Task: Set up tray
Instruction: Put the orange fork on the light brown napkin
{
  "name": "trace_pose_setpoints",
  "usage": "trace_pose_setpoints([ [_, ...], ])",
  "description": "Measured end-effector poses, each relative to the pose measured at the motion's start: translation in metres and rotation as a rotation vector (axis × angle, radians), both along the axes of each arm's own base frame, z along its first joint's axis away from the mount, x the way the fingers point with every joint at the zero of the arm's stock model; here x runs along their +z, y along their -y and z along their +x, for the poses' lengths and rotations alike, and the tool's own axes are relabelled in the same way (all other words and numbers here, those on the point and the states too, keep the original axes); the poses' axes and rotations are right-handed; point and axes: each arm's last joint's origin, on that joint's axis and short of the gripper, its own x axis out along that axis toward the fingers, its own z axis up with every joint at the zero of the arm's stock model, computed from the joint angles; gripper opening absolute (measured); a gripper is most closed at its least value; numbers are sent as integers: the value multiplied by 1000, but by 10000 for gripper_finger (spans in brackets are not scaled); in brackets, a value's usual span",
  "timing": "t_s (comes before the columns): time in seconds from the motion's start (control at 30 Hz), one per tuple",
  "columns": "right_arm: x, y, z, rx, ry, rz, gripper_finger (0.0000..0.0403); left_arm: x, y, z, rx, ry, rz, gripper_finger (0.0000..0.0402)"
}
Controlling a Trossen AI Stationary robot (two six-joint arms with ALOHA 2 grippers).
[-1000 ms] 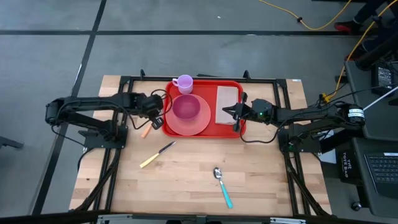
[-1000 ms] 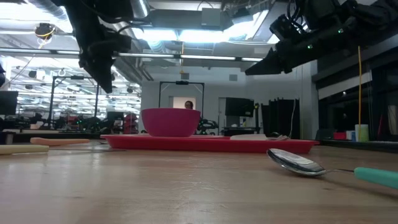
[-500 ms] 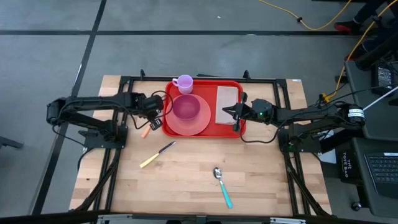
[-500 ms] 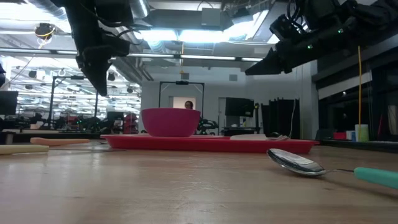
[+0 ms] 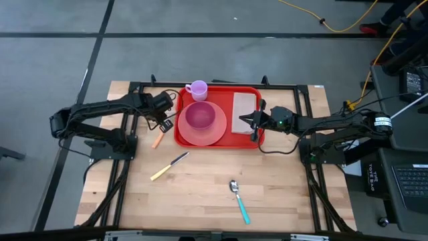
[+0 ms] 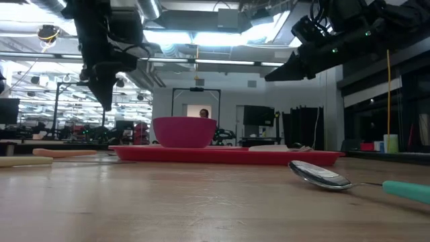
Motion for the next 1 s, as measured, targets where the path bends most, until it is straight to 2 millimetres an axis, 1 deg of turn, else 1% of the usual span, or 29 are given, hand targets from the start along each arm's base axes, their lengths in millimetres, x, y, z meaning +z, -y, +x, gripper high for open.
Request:
trace_pose_setpoints([
  [0.13,0,0,0,0,0,0,26,-4,-3,-2,-20,-16,-1,40],
  [0.33,0,0,0,0,0,-1,26,-1,-14,2,-53,56,44,90],
  [0.4,0,0,0,0,0,-1,26,0,-17,3,-49,82,52,106],
  [0.57,0,0,0,0,1,-1,26,0,-20,1,-22,85,51,138],
  [0.67,0,0,0,0,1,-1,26,-1,-20,1,9,88,39,148],
  [0.77,0,0,0,0,1,0,26,-7,-21,4,34,65,14,152],
  [1.0,0,0,0,0,1,0,26,-28,-26,13,47,-31,-66,150],
])
